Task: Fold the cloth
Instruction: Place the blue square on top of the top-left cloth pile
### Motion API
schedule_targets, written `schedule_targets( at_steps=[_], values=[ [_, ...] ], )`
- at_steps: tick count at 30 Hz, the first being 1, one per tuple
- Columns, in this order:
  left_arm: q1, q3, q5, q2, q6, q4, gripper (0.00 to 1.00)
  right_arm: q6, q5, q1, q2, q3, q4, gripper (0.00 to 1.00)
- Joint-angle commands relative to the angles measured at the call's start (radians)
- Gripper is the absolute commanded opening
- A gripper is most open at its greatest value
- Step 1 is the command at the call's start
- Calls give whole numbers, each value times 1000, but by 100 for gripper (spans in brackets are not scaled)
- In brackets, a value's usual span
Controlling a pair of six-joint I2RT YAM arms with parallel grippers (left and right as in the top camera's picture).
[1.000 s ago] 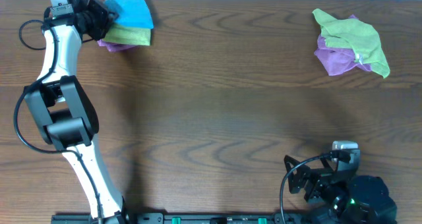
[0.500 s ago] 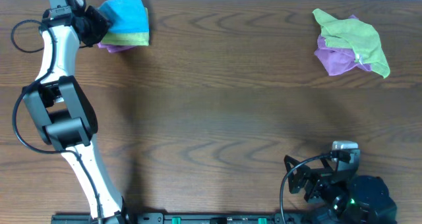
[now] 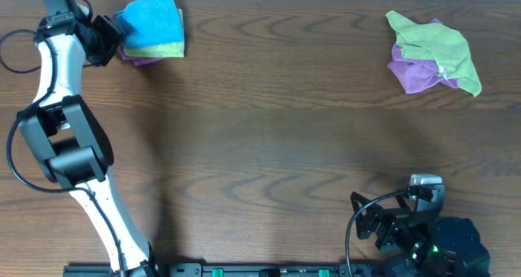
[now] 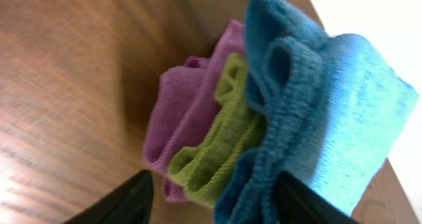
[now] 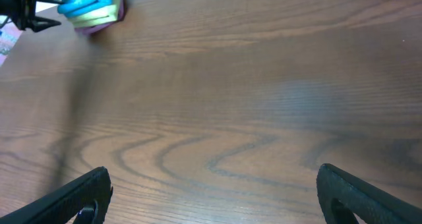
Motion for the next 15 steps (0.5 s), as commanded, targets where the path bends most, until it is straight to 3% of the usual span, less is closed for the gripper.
schedule_targets(
  at_steps=[1,10,15],
  values=[
    [11,23,-11,-15,51,-25,66,18,11,-6,-4,-6,-1,99],
    [11,23,-115,-134,143,-98,91,18,11,-6,-4,-6,-1,99],
    [11,23,-116,-169,144,-124,93,18,11,-6,-4,-6,-1,99]
  ],
)
